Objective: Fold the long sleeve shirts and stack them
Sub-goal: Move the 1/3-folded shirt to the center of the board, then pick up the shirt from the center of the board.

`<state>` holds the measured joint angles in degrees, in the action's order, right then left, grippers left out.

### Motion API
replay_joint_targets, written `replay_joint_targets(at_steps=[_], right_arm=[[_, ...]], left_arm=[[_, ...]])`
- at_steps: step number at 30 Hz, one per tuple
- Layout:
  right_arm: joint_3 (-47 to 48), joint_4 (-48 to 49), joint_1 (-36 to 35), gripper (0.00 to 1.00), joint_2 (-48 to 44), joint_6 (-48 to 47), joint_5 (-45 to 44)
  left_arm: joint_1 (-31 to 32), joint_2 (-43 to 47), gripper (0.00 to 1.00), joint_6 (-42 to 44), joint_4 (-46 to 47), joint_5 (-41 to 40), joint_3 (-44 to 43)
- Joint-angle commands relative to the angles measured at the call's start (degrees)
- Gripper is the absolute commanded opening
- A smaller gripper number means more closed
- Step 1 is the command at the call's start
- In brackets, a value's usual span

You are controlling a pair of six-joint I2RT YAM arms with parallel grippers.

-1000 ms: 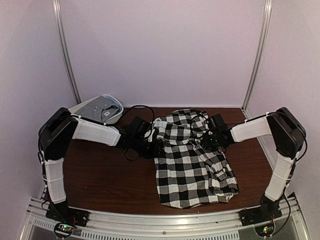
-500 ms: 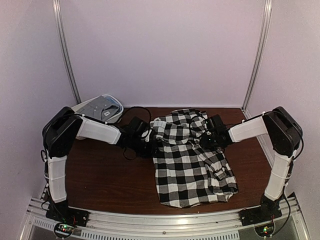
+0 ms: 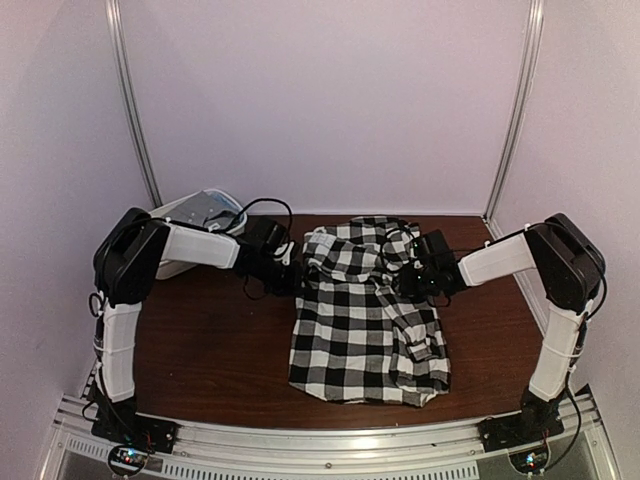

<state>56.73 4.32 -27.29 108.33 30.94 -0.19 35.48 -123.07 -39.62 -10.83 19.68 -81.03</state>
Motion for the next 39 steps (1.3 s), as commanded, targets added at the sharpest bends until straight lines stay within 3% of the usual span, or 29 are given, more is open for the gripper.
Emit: replay_joint_targets(at_steps=[1,9,13,17,27,39], right_arm=[[0.0,-3.7,0.0,0.0,1.6,2.0,3.4],[0.2,-2.3,0.0,0.0,0.8,4.4,6.5],[1.2,-3.2,0.0,0.0,1.3,3.5,6.3],[2.3,-3.9,0.1,0.0,0.5,2.7,6.3],[7.6,-10.0,0.1,0.0,-4.4,-1.5,4.7],[15.8,-14.7,0.1,0.0,-8.4,-4.9,6.4]], left_arm=[[-0.4,-2.4,0.29,3.3,-4.2,-2.4,-3.2],[-2.4,-3.6,0.29,7.1,-10.0,-2.3,-9.8],[-2.1,-0.8,0.3,7.6,-9.9,-0.8,-7.6],[-1.8,5.9,0.32,7.2,-8.6,-0.5,-1.9],[3.9,25.8,0.33,2.3,-3.4,-1.8,22.7],[17.1,33.8,0.34,-8.2,-1.6,-9.7,35.5]])
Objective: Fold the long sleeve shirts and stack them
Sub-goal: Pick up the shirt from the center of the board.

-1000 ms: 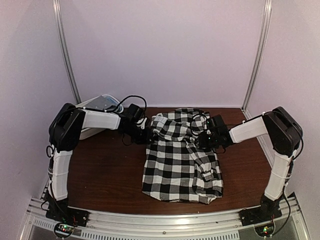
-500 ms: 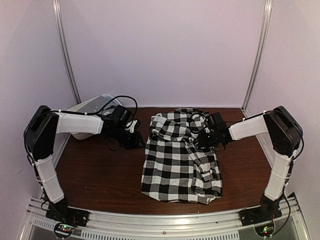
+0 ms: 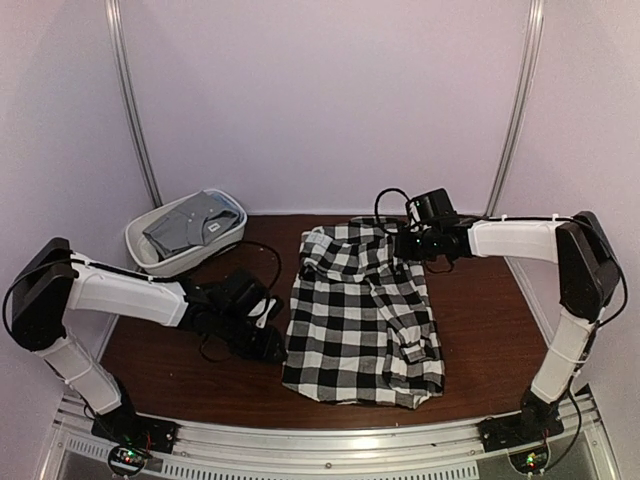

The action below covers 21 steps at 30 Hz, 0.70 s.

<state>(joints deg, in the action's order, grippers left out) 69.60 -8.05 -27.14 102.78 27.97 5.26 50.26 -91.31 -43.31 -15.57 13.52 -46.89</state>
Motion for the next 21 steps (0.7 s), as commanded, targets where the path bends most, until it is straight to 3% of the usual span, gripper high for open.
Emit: replay_joint_targets(at_steps=[1,21], right_arm=[[3.7,-2.7,-0.1,0.0,-3.1,-2.1,1.3],[17.3,-5.0,-0.1,0.0,-1.3,-3.5,7.0]], left_arm=[[2.7,1.9,0.34,-5.0,3.5,-3.6,1.7],[5.7,-3.0,0.32,-6.7,3.6,-3.0,0.1]])
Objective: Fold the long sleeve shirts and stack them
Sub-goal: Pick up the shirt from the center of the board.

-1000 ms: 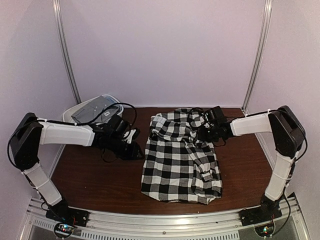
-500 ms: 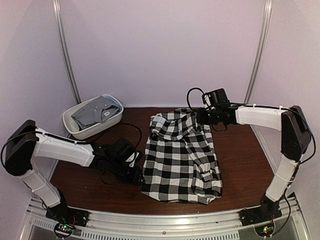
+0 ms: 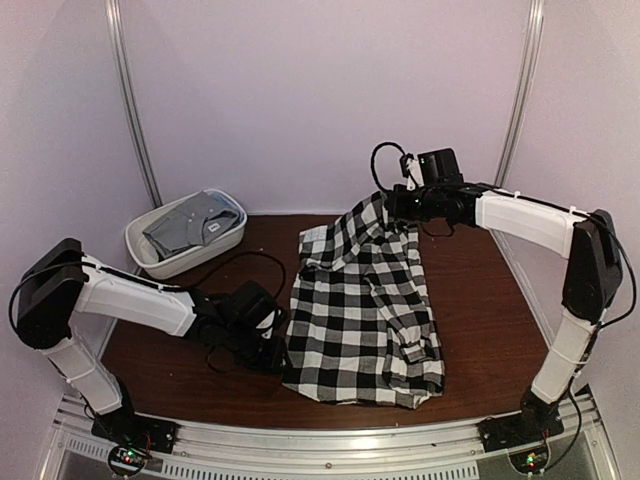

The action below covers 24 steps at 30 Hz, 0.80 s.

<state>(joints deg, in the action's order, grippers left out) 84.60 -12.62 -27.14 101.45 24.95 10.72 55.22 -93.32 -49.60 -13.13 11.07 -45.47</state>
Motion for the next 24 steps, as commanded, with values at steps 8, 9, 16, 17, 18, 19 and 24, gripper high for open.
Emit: replay_joint_targets(at_steps=[8,9,16,17,18,19,24], right_arm=[[7.2,-0.5,-0.1,0.0,1.4,-1.6,1.3],[8.3,-0.7,-0.1,0.0,1.9,-1.9,1.1],[15.3,-1.5,0.0,0.0,5.4,-3.8,1.6],[16.0,-1.4,0.0,0.0,5.6,-3.8,1.7],[16.5,-1.2,0.0,0.0,5.9,-3.8,1.9],[17.0,-1.0,0.0,0.0,6.2,-3.8,2.1],[18.2,0.3,0.1,0.0,6.5,-4.4,1.3]], left_arm=[[1.0,1.6,0.02,-1.8,-0.5,-3.2,-1.7],[1.1,2.3,0.0,-2.0,-1.2,-4.2,-1.8],[0.8,6.6,0.0,-0.8,-8.5,-9.2,-2.4],[0.7,7.2,0.0,-0.6,-9.2,-9.4,-2.2],[0.6,7.7,0.0,-0.3,-9.7,-9.4,-1.8],[0.5,8.2,0.0,-0.1,-10.2,-9.4,-1.7],[0.4,8.9,0.0,2.6,-12.8,-8.2,-2.9]])
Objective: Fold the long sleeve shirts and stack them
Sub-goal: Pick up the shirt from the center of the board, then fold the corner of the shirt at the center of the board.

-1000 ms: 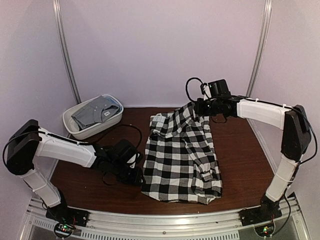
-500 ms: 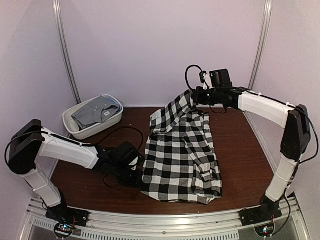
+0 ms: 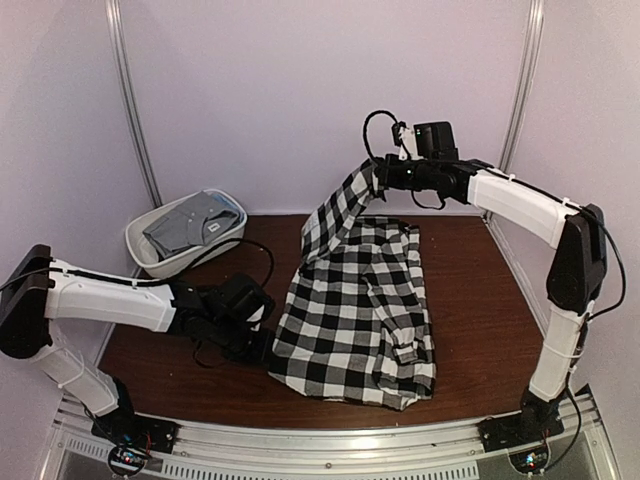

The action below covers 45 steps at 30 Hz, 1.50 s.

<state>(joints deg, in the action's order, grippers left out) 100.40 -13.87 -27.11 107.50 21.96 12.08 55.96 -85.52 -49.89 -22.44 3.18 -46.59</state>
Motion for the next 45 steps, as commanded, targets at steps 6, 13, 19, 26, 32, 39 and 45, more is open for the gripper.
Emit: replay_joint_targets(at_steps=[6,13,19,26,32,39,45], right_arm=[[4.5,1.7,2.3,0.0,0.7,-1.7,-0.9],[2.8,0.3,6.3,0.0,-1.9,-2.5,-1.0],[-3.4,-0.2,9.7,0.0,-6.3,-3.5,-1.6],[-9.6,-0.1,13.2,0.0,-10.8,-4.6,-2.4],[-12.0,-1.3,13.9,0.0,-13.3,-5.9,-4.1],[-12.8,-2.0,14.4,0.0,-15.1,-6.7,-6.0],[-10.3,-3.9,14.7,0.0,-13.8,-7.3,-5.7]], left_arm=[[1.4,-2.5,0.0,9.2,-6.3,2.9,-9.8],[4.5,-9.6,0.0,14.9,-8.2,6.8,-20.0],[7.1,-17.3,0.0,18.5,-8.9,11.6,-28.3],[8.8,-26.0,0.0,21.8,-9.0,17.3,-37.1],[9.1,-29.1,0.0,21.9,-9.0,19.0,-39.1],[9.2,-30.5,0.0,22.2,-8.9,20.8,-41.3],[9.3,-32.5,0.0,22.5,-9.0,22.3,-43.3]])
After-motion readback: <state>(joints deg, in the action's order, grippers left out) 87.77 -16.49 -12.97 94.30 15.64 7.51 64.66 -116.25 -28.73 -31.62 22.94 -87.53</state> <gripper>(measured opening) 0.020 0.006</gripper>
